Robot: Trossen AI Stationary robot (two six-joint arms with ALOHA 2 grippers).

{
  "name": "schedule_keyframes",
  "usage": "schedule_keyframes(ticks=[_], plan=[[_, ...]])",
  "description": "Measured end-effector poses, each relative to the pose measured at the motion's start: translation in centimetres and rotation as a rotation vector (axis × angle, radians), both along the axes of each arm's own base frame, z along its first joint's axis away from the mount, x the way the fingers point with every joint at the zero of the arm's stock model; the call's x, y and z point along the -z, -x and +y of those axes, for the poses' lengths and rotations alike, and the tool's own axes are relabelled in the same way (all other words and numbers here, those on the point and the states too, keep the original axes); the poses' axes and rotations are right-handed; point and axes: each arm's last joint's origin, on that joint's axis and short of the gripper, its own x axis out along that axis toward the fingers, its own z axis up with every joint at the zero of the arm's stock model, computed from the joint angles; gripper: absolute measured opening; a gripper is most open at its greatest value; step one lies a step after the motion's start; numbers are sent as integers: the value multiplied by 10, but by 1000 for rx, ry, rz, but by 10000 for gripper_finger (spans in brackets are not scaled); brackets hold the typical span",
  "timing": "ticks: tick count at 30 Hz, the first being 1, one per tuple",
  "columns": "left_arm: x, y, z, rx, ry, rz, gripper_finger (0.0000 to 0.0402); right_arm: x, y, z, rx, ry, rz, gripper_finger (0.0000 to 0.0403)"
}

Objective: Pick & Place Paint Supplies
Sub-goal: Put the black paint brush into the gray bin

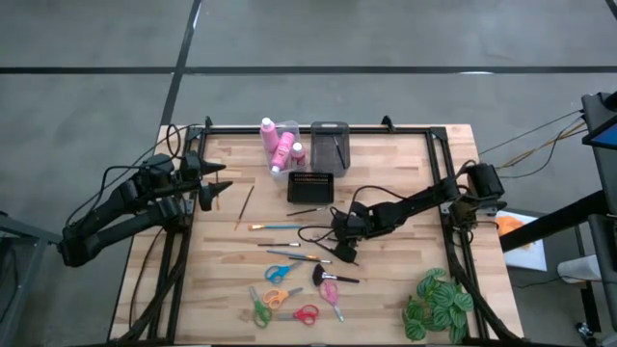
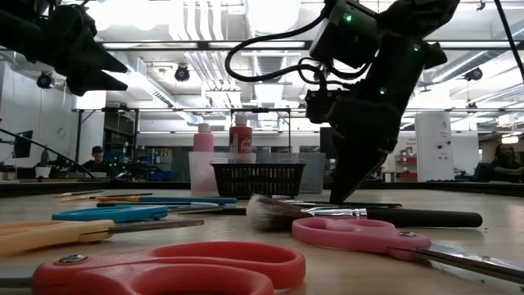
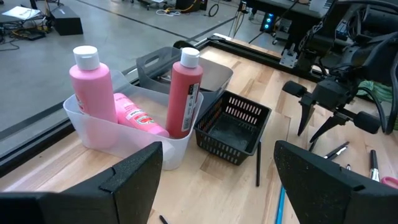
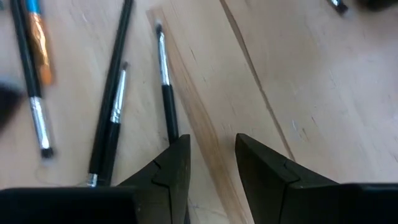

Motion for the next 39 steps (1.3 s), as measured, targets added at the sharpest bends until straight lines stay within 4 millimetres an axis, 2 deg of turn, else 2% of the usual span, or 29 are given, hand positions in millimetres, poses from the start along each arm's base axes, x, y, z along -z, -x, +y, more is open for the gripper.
schedule_keyframes(ticks=[5,12,18,26,39], plan=[[0,0,0,1,0,0,311,-13,-2,0,0,-7,-45,127],[0,0,0,0,0,0,311,-17,-2,1,-3,-15,-56,127],[0,0,0,0,0,0,311,-13,-2,8,-39,-45,-43,127],[0,0,0,0,0,0,311,4,-1,14,-46,-13,6,127],[0,0,0,0,0,0,311,8,-1,13,-42,16,23,127]])
